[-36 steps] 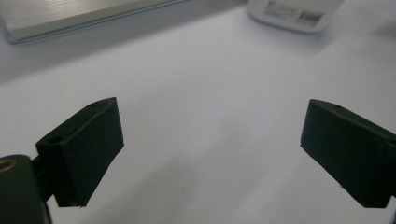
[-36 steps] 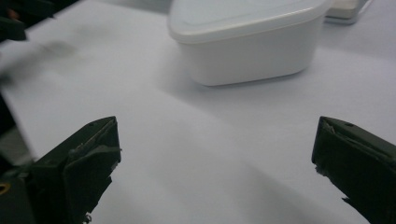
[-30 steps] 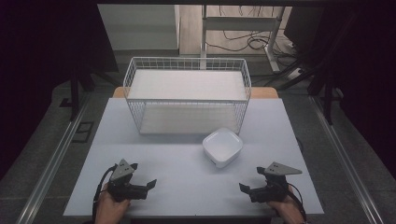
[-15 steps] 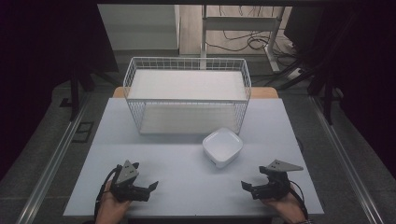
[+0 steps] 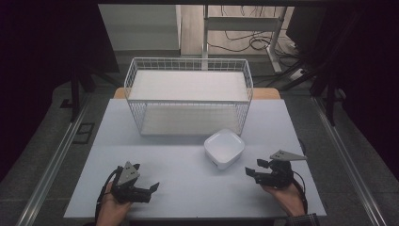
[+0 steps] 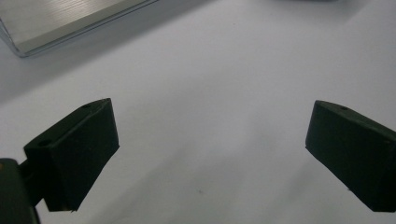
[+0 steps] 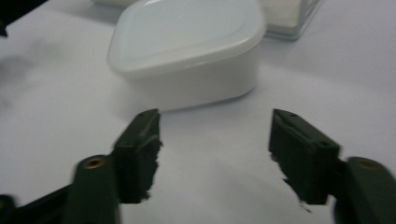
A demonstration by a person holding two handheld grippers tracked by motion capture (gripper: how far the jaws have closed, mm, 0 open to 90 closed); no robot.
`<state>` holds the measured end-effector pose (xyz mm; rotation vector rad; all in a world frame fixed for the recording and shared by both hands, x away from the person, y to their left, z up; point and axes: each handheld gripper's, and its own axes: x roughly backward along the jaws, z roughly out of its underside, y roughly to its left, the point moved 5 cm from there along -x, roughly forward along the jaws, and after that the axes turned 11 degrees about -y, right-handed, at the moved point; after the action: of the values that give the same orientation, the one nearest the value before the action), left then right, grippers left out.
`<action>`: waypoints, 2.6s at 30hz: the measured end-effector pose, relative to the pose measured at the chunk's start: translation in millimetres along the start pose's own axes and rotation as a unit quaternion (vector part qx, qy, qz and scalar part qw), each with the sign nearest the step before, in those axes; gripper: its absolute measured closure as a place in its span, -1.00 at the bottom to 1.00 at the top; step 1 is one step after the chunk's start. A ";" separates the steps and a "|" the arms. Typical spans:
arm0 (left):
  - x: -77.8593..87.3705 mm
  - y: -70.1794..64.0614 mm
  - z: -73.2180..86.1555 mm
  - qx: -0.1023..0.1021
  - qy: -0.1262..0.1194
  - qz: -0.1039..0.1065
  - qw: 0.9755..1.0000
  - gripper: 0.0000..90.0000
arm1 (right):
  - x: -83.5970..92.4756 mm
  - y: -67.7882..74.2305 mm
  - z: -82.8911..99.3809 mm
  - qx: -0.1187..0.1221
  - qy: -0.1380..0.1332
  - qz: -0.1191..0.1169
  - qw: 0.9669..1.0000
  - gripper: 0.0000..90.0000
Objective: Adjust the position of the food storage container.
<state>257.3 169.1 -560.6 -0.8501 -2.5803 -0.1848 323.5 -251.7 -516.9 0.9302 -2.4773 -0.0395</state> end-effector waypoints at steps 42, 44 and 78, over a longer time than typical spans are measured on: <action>-0.4 -2.7 -0.7 0.011 0.006 0.011 1.000 -0.94 | -84.5 -19.3 -26.4 0.052 0.059 -0.033 0.996 0.97; -0.3 -2.5 -1.0 0.014 0.003 0.010 1.000 -0.94 | -83.3 -13.6 -24.5 0.050 0.062 -0.036 0.996 0.97; 1.4 1.1 -1.9 0.045 -0.005 0.027 0.999 -0.92 | -72.1 50.4 -20.8 0.085 0.042 -0.063 0.994 0.64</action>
<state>257.6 170.3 -558.3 -0.8880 -2.5515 -0.0474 348.8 -164.9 -520.2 1.1344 -2.3691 0.1675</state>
